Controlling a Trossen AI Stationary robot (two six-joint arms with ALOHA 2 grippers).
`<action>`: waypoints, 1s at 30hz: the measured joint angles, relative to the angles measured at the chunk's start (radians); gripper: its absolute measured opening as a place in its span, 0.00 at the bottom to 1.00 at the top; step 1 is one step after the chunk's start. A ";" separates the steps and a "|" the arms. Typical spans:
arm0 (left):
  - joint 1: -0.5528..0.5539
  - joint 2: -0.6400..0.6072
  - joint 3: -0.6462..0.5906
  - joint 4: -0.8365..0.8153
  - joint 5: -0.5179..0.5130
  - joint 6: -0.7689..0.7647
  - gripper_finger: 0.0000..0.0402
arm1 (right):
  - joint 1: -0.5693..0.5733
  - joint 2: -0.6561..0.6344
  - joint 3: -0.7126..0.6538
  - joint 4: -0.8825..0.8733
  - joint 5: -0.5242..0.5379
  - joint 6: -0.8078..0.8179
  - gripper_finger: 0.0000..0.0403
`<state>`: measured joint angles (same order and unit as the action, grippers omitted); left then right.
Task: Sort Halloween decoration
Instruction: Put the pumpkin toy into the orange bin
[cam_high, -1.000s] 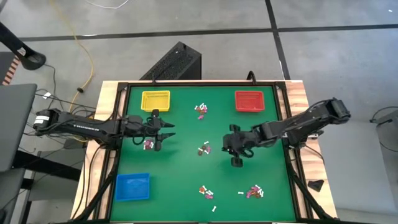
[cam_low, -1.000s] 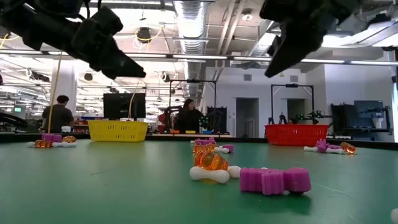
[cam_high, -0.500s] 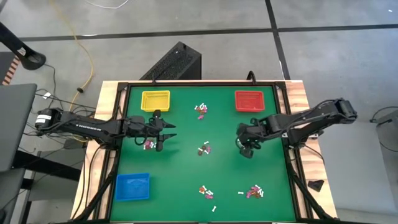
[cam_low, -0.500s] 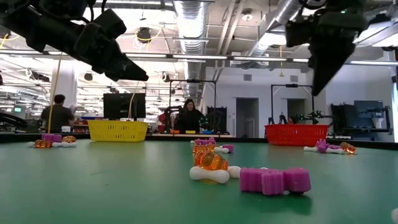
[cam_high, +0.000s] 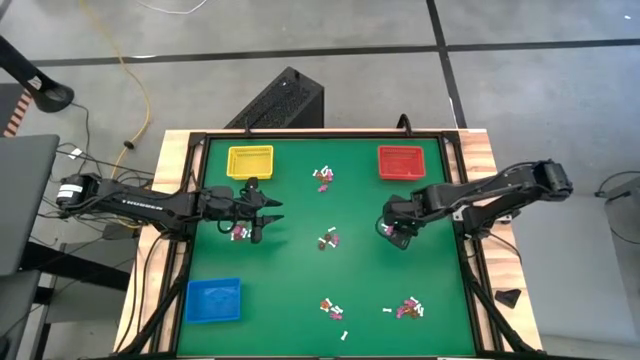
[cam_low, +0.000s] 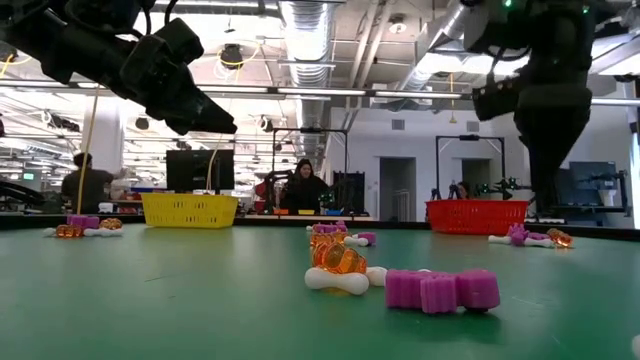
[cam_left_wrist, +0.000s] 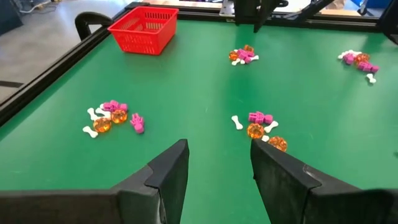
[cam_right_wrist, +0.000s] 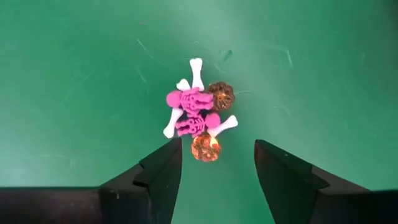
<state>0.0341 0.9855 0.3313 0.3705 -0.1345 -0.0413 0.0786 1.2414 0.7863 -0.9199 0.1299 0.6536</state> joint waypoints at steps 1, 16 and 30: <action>0.000 0.000 0.000 0.000 0.000 0.001 0.41 | -0.005 0.009 -0.004 0.000 -0.001 0.010 0.57; 0.000 0.000 0.000 -0.014 -0.001 0.008 0.41 | -0.014 0.165 -0.022 0.000 -0.061 0.065 0.57; 0.000 0.000 0.000 -0.015 -0.003 0.004 0.41 | -0.014 0.252 -0.020 0.051 -0.079 0.043 0.57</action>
<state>0.0341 0.9855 0.3309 0.3557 -0.1379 -0.0372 0.0647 1.4929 0.7662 -0.8688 0.0506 0.6965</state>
